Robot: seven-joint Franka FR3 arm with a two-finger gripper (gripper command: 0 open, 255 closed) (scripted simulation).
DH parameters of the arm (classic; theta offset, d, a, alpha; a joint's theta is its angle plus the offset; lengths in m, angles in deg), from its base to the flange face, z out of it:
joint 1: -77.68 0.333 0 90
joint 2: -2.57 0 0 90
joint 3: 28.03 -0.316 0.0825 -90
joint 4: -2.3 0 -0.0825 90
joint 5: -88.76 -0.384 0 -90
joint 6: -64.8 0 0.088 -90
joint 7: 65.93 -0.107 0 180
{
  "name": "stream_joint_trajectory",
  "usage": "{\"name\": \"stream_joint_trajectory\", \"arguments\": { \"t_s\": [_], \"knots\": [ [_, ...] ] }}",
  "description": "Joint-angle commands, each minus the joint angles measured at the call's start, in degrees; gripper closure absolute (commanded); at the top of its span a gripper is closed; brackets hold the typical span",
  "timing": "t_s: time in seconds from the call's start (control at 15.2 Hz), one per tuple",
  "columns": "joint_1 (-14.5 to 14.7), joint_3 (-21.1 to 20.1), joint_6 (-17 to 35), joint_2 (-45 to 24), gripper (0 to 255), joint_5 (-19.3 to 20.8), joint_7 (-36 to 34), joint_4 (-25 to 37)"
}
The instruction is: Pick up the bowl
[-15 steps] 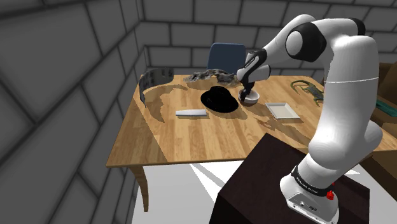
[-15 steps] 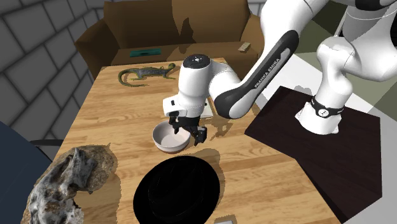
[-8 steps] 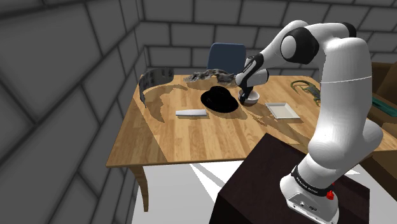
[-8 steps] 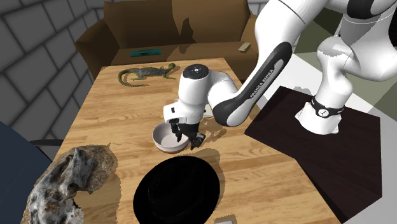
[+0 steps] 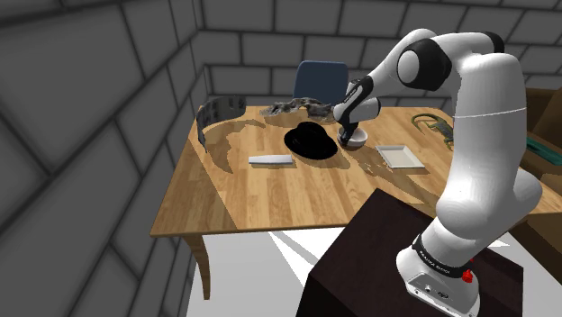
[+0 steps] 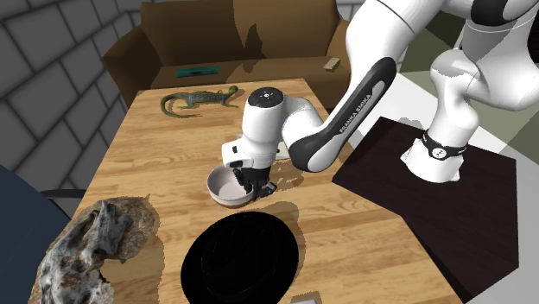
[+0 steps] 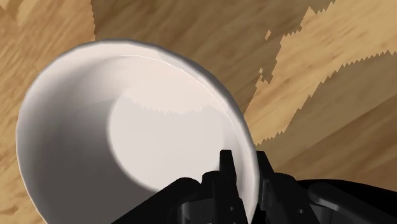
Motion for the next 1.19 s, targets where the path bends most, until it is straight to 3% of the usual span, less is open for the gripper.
{"name": "stream_joint_trajectory", "arguments": {
  "t_s": [0.0, 1.12],
  "knots": [
    [0.0, 0.0, 0.0, -0.1, 255, 0.0, 0.0, 0.0],
    [1.7, 2.0, -8.7, 8.8, 255, 2.3, -0.6, 0.0]
  ]
}}
